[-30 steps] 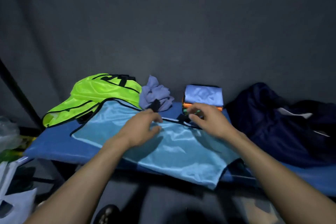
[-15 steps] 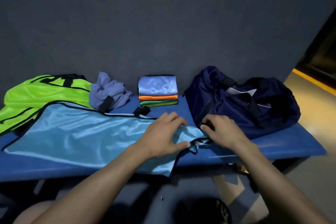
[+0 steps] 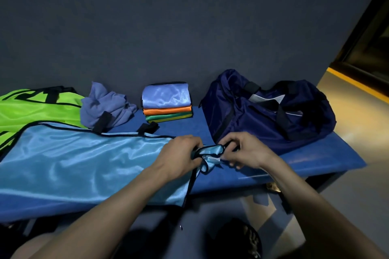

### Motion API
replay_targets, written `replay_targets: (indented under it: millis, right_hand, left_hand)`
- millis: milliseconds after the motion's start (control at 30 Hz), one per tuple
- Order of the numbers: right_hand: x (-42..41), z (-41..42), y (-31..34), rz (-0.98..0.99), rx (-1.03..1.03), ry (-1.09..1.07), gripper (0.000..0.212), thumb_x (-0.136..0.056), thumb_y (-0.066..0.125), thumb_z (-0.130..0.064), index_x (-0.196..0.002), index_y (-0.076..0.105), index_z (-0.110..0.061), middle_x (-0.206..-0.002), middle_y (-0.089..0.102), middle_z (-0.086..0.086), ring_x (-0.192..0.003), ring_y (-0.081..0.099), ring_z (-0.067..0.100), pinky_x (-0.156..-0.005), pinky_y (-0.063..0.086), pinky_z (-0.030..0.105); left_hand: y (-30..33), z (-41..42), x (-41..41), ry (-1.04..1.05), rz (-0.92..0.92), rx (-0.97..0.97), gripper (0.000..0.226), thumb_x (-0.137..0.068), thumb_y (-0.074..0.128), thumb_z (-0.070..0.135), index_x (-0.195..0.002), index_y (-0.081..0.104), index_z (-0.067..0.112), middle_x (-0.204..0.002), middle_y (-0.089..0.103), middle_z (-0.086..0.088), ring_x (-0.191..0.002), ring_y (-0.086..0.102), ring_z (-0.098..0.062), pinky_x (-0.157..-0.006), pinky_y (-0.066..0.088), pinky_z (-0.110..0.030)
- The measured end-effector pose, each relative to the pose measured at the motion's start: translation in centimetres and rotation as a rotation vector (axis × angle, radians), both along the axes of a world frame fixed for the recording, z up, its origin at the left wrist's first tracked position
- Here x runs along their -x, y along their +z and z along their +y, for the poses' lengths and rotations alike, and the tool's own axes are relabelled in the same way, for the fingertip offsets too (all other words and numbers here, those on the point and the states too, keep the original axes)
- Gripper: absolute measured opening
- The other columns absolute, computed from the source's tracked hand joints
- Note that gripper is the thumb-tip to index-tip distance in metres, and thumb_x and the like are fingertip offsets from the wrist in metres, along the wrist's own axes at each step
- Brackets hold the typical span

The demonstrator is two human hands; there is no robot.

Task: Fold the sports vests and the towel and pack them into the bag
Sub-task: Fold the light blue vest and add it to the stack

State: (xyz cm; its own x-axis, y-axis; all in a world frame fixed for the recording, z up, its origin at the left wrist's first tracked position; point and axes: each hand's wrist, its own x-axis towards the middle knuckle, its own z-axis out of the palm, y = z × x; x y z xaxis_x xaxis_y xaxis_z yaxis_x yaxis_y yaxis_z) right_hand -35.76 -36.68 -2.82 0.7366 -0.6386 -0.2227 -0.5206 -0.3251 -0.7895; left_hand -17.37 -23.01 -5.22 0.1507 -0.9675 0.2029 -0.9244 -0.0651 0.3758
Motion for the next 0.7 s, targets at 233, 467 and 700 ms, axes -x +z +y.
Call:
replay_targets:
  millis: [233, 467, 700]
  right_hand:
    - [-0.8, 0.0, 0.0, -0.052, 0.084, 0.095, 0.036, -0.078, 0.086, -0.036, -0.108, 0.068, -0.028, -0.110, 0.064, -0.004, -0.067, 0.062, 0.004, -0.057, 0.059, 0.032]
    - [-1.6, 0.0, -0.9, -0.002, -0.022, 0.115, 0.031, -0.082, 0.082, -0.036, -0.109, 0.070, -0.024, -0.092, 0.071, 0.003, -0.065, 0.057, 0.000, -0.066, 0.045, 0.023]
    - [-2.0, 0.1, -0.3, -0.153, -0.190, 0.021, 0.029, -0.086, 0.077, 0.000, -0.113, 0.071, -0.009, -0.083, 0.064, 0.008, -0.069, 0.059, 0.007, -0.064, 0.046, 0.015]
  left_hand:
    - [-0.1, 0.9, -0.5, 0.026, 0.025, 0.074, 0.018, -0.084, 0.071, 0.031, -0.089, 0.054, 0.029, -0.084, 0.052, 0.013, -0.078, 0.052, -0.016, -0.069, 0.048, -0.038]
    - [-0.3, 1.1, -0.5, -0.015, -0.005, 0.086, 0.029, -0.081, 0.076, 0.040, -0.087, 0.049, 0.033, -0.083, 0.050, 0.013, -0.077, 0.051, -0.013, -0.068, 0.050, -0.039]
    - [0.5, 1.4, -0.2, -0.112, 0.085, 0.123, 0.027, -0.084, 0.066, 0.057, -0.081, 0.052, 0.034, -0.079, 0.055, 0.013, -0.073, 0.054, -0.008, -0.066, 0.049, -0.036]
